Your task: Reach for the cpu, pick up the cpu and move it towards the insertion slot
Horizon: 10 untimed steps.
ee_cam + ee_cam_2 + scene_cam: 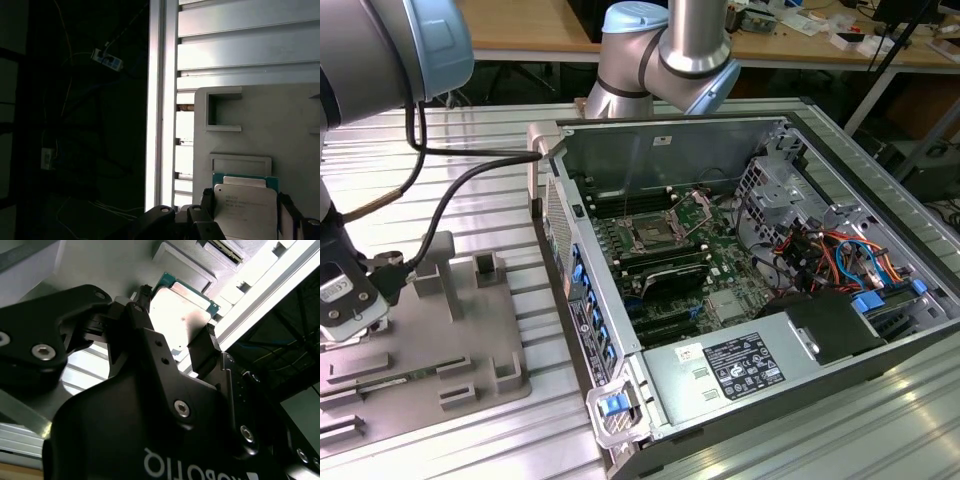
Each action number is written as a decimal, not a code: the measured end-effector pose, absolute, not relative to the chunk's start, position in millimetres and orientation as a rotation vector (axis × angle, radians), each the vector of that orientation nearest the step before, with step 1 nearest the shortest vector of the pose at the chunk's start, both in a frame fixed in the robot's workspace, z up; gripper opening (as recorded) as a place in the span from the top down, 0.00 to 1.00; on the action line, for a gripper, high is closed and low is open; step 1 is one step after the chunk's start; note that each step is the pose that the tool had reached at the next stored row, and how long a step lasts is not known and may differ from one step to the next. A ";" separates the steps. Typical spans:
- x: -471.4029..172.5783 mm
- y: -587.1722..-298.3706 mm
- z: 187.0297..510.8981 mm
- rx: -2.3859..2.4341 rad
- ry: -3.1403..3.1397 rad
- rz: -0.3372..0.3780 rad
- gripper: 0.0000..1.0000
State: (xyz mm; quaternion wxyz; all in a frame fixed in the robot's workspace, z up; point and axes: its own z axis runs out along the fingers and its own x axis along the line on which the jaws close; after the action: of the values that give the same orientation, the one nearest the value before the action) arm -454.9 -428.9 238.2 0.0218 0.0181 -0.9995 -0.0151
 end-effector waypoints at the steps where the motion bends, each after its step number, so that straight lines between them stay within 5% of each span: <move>1: -454.9 -429.0 239.8 0.056 -3.097 -0.047 0.45; 10: -454.9 -429.0 241.7 0.056 -3.097 -0.047 0.45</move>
State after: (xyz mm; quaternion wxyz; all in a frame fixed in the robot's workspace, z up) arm -454.9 -429.0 241.7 0.0220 0.0181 -0.9995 -0.0150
